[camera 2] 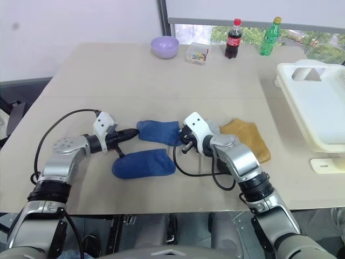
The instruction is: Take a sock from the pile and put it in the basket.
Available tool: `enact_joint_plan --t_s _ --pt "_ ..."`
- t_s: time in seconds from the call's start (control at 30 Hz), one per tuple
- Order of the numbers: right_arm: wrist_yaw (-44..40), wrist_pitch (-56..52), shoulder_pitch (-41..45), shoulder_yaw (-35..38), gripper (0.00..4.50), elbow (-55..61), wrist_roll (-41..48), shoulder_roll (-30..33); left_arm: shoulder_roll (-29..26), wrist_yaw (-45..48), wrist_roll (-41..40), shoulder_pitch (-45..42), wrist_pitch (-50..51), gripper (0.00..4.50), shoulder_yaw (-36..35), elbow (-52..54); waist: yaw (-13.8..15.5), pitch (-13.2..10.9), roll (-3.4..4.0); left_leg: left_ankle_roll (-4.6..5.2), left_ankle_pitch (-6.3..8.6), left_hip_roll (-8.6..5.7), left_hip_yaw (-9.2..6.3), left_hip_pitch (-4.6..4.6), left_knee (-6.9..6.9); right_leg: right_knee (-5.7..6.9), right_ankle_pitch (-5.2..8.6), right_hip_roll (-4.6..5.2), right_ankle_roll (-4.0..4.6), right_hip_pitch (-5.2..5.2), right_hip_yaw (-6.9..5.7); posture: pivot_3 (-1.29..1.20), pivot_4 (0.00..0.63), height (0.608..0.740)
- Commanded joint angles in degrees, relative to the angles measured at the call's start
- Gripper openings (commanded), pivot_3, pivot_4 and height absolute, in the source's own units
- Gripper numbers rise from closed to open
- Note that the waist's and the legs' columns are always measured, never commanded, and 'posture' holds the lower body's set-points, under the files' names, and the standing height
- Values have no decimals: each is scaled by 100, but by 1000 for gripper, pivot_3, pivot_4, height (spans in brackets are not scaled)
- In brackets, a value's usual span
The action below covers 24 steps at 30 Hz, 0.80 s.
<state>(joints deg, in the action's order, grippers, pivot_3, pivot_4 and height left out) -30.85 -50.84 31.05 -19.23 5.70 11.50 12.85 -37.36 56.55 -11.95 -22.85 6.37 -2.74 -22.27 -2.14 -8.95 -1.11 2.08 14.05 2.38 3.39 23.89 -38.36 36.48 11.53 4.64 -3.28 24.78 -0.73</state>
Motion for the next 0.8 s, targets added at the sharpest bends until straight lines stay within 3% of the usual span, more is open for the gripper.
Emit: enact_joint_plan --t_s 0.03,0.3,0.63,0.8 --pt "35 43 -38 42 0 260 32 -50 -134 28 -201 344 177 52 -255 245 -20 0 0 0 0 0 0 0 0 0 0 0 0 0 0 0 150 730" --pt "134 -3 -86 212 0 666 154 -121 -206 110 -1746 1453 1658 52 -1268 1978 -18 -7 -6 0 1 6 -23 5 4 -5 1 3 1 6 3 0 150 730" --pt "98 -657 -89 420 0 1611 734 -121 68 -482 -3049 2807 2362 52 -2401 3908 -5 -13 -12 -2 1 8 -36 6 4 -12 11 18 19 2 -5 0 150 730" --pt "9 -1403 -367 554 0 2364 1362 -22 217 -684 -3492 3967 2508 52 -2943 4799 -14 -16 -11 -3 2 17 -34 7 14 -27 12 18 21 3 -6 0 150 730"
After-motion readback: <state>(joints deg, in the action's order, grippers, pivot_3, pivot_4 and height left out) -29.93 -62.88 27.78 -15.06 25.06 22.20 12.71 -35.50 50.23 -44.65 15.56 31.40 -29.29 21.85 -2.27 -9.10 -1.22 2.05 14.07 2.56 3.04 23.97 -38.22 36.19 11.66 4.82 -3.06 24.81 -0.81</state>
